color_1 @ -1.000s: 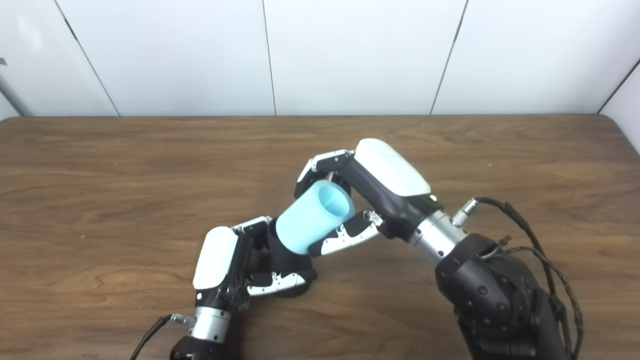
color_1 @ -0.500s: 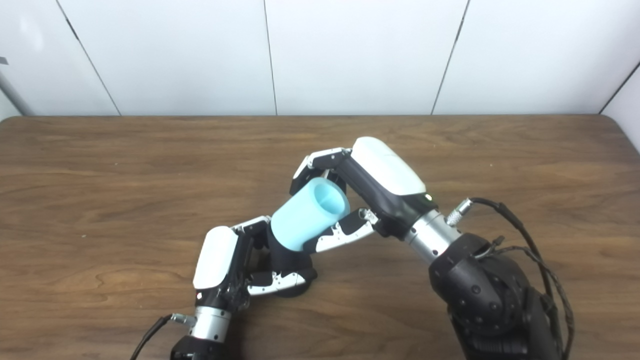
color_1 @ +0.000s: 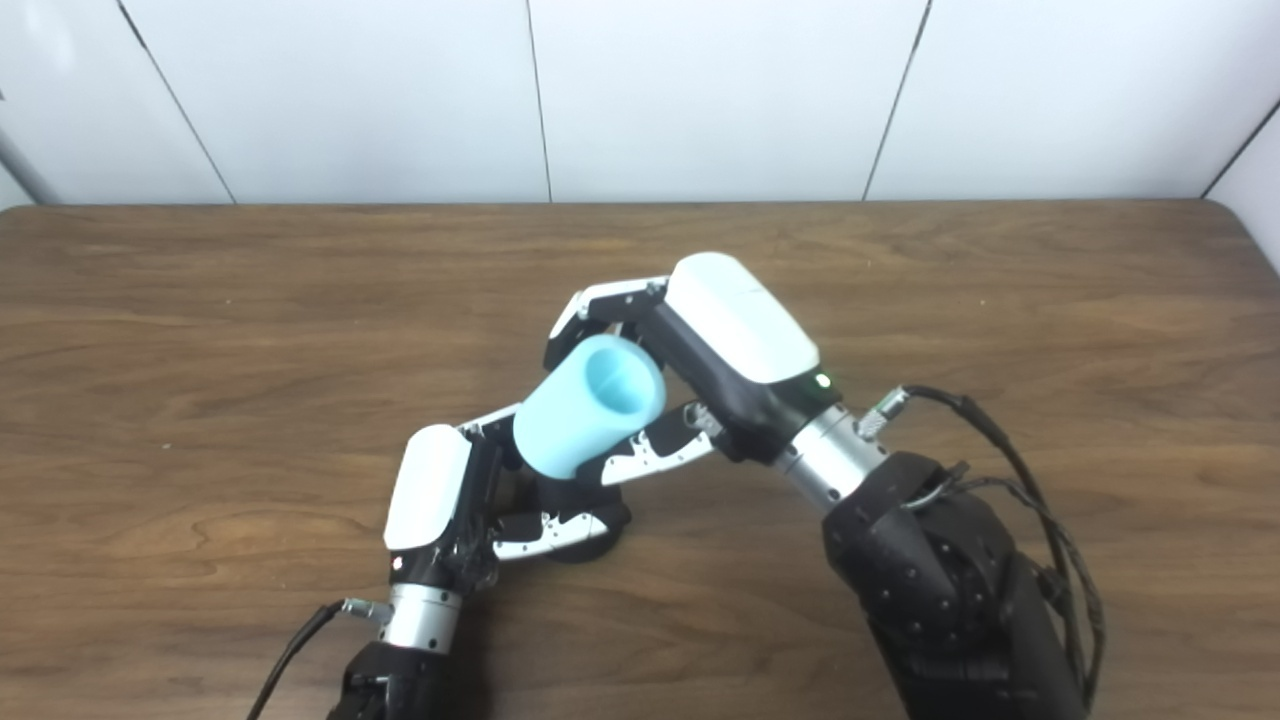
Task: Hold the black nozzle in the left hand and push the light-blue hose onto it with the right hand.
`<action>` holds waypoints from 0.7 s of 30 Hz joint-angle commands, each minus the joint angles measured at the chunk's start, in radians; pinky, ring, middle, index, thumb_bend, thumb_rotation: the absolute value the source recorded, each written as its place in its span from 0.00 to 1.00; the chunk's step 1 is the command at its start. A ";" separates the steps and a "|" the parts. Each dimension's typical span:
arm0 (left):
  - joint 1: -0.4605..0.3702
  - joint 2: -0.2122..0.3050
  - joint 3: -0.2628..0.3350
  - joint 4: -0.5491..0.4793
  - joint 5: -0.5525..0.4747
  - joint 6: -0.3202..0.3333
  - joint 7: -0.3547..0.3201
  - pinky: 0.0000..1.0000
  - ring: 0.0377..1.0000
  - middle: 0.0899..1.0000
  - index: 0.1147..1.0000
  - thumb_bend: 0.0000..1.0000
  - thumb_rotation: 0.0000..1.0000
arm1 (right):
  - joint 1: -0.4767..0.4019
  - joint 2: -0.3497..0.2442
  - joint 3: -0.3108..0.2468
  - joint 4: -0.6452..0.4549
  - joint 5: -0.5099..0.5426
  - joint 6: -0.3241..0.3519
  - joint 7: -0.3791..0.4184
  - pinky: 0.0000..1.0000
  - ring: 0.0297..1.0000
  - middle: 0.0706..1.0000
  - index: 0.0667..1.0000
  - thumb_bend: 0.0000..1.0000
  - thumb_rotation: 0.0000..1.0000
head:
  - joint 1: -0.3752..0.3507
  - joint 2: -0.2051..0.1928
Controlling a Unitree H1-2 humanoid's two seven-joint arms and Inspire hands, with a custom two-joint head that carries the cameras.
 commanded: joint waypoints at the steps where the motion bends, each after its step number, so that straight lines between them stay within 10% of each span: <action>1: 0.048 -0.033 -0.041 0.069 0.016 0.035 -0.017 0.45 0.45 0.40 0.43 0.52 0.00 | -0.026 0.001 0.000 0.001 -0.007 -0.028 -0.001 0.29 0.36 0.47 0.52 0.49 0.00 | 0.002 0.000; 21: 0.046 -0.025 -0.119 0.092 0.097 0.037 -0.002 0.45 0.47 0.38 0.44 0.52 0.00 | -0.150 -0.053 -0.011 0.025 0.024 0.002 0.120 0.30 0.37 0.46 0.50 0.49 0.00 | 0.010 0.007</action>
